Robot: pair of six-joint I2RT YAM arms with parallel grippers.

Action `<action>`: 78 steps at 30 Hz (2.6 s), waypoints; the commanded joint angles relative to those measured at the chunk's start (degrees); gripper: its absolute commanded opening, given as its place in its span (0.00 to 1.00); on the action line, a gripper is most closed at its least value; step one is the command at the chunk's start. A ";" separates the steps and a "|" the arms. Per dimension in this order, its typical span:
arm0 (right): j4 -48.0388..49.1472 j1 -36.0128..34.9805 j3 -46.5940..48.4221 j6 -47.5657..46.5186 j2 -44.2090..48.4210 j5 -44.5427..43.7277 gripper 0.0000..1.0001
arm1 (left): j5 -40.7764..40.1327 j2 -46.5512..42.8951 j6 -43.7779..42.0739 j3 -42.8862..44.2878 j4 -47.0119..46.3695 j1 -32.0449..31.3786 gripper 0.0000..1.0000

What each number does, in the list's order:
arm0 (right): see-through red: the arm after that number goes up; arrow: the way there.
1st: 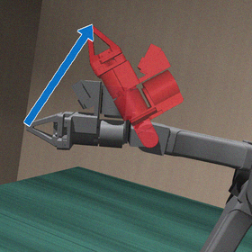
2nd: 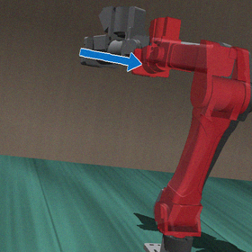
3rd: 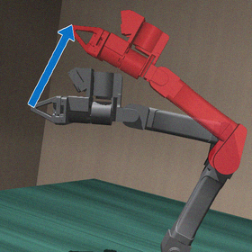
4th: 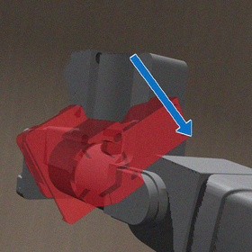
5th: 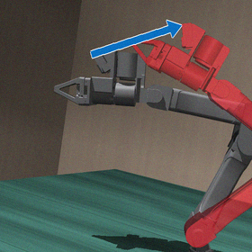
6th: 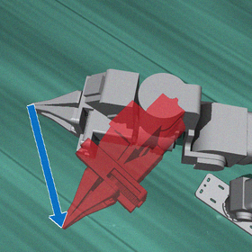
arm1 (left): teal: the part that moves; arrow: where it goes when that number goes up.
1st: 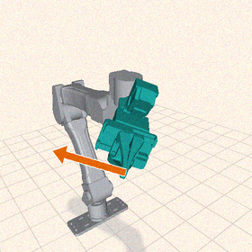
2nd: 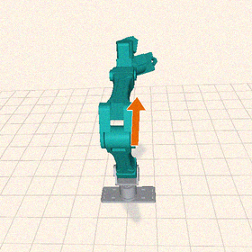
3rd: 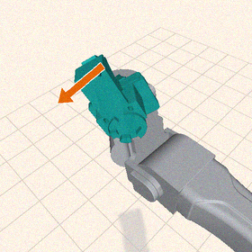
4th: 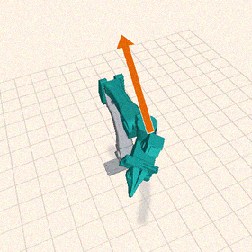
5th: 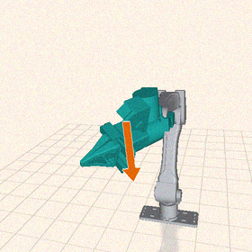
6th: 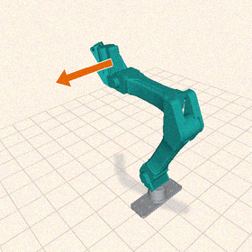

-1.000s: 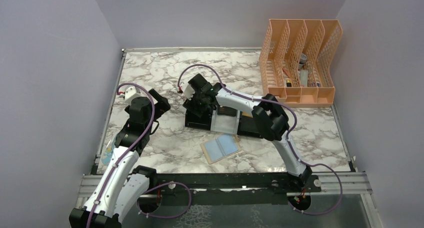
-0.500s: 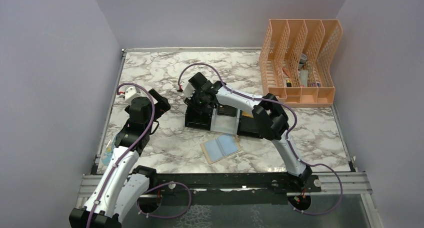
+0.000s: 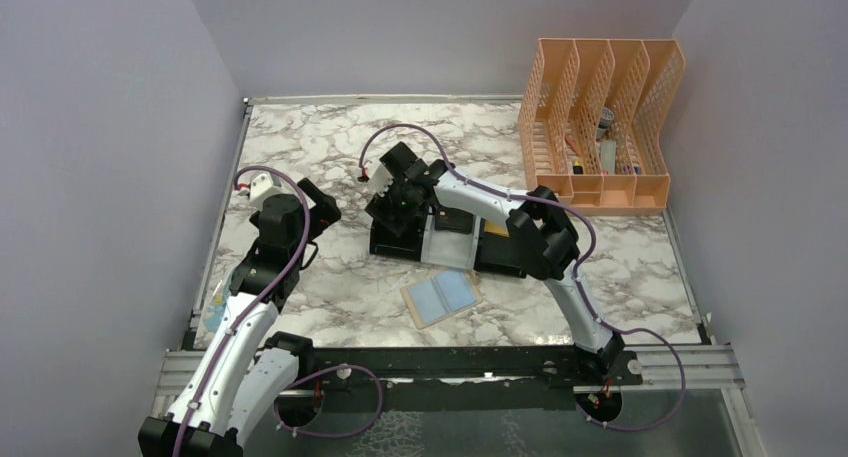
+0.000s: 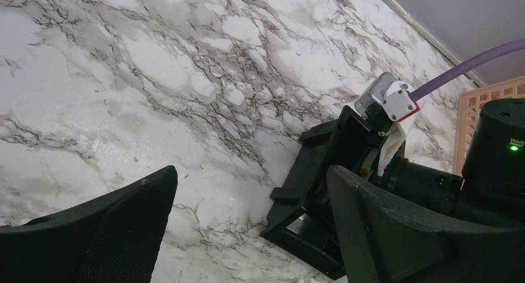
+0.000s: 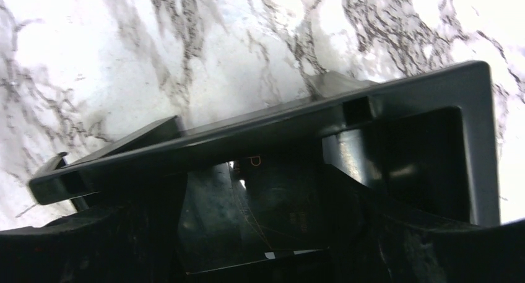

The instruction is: Take the credit cards out of the card holder

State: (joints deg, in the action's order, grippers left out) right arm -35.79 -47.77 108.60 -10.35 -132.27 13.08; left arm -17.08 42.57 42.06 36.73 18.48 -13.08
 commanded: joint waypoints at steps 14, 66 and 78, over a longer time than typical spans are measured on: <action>-4.44 -0.47 3.63 -2.17 -1.37 -0.19 0.78 | 1.69 0.42 -0.49 0.80 -2.23 0.34 0.94; -7.15 0.84 2.75 -1.51 -2.35 2.82 0.43 | 1.90 0.11 -0.93 1.50 -1.67 0.34 0.94; -7.36 0.65 0.04 -3.82 -2.04 3.85 0.83 | 1.96 0.40 -0.95 1.30 -2.04 0.34 0.94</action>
State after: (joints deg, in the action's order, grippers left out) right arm -40.75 -46.63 110.67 -13.32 -133.56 16.19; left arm -16.03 43.05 41.45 36.73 17.98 -13.08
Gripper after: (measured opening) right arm 0.815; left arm 0.939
